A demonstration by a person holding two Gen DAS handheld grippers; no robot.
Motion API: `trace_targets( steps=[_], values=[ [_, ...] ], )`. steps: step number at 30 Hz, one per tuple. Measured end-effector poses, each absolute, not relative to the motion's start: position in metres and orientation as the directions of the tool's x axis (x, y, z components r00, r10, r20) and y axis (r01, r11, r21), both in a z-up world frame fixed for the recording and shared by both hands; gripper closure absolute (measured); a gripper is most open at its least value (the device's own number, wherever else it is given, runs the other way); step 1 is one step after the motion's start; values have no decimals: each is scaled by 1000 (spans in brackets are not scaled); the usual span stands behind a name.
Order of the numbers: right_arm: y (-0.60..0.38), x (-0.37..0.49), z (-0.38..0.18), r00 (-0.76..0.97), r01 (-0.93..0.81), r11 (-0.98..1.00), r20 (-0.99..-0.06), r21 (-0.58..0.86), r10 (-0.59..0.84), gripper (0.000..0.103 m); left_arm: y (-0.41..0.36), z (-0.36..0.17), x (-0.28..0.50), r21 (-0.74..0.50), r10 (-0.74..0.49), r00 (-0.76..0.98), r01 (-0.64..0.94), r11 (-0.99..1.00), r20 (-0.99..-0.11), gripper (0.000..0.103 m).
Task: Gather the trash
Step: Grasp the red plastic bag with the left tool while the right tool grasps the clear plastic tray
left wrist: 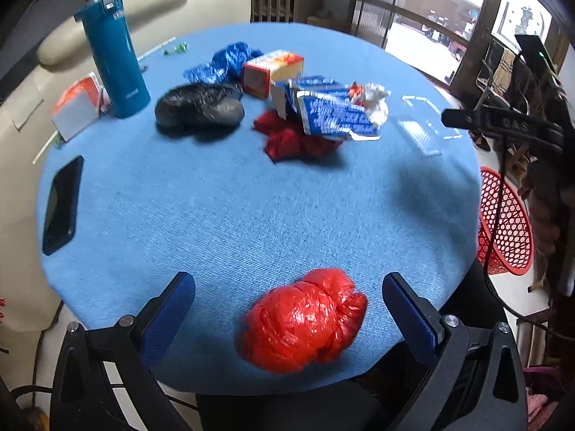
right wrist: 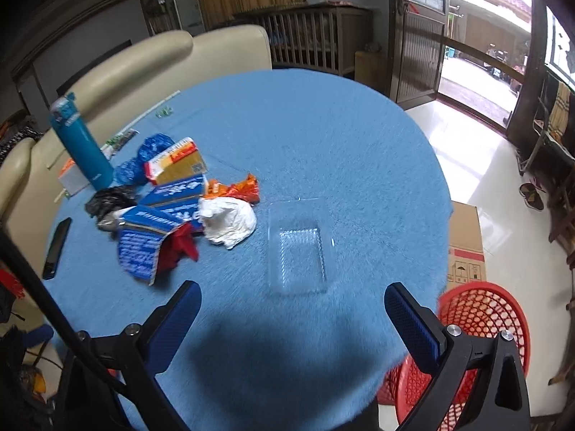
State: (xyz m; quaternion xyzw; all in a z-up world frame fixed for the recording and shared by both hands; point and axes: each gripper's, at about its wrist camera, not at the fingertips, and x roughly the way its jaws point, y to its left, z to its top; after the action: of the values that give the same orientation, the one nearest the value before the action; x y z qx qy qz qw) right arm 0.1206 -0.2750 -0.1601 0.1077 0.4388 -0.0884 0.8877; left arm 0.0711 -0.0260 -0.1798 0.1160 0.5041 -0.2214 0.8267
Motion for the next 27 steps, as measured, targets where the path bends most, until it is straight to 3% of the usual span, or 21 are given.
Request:
trace_targets(
  steps=[3,7,8,9,10,16,27],
  values=[
    [-280,137,-175,572,265,958,-817,109,-65,8,-27,-187,76,-53,-249,362,473,879,-898,0],
    [-287,148,-195,524,286,950,-850,125,-46,19,-27,-203,83,-62,-239,327,469,881,-914,17],
    [-288,149,-199,516,289,948,-856,131,-39,28,-27,-207,84,-64,-235,316,467,882,-919,27],
    [-289,150,-203,506,289,946,-862,145,-22,46,-29,-211,85,-63,-228,305,468,881,-925,32],
    [-290,149,-207,499,287,944,-866,162,-4,48,-30,-211,85,-41,-218,328,471,881,-919,35],
    [-301,133,-207,546,298,930,-838,214,18,48,-39,-213,86,-50,-237,325,493,869,-915,41],
    [-335,72,-184,612,310,891,-787,332,80,48,-93,-169,75,8,-258,383,571,821,-887,41]
  ],
)
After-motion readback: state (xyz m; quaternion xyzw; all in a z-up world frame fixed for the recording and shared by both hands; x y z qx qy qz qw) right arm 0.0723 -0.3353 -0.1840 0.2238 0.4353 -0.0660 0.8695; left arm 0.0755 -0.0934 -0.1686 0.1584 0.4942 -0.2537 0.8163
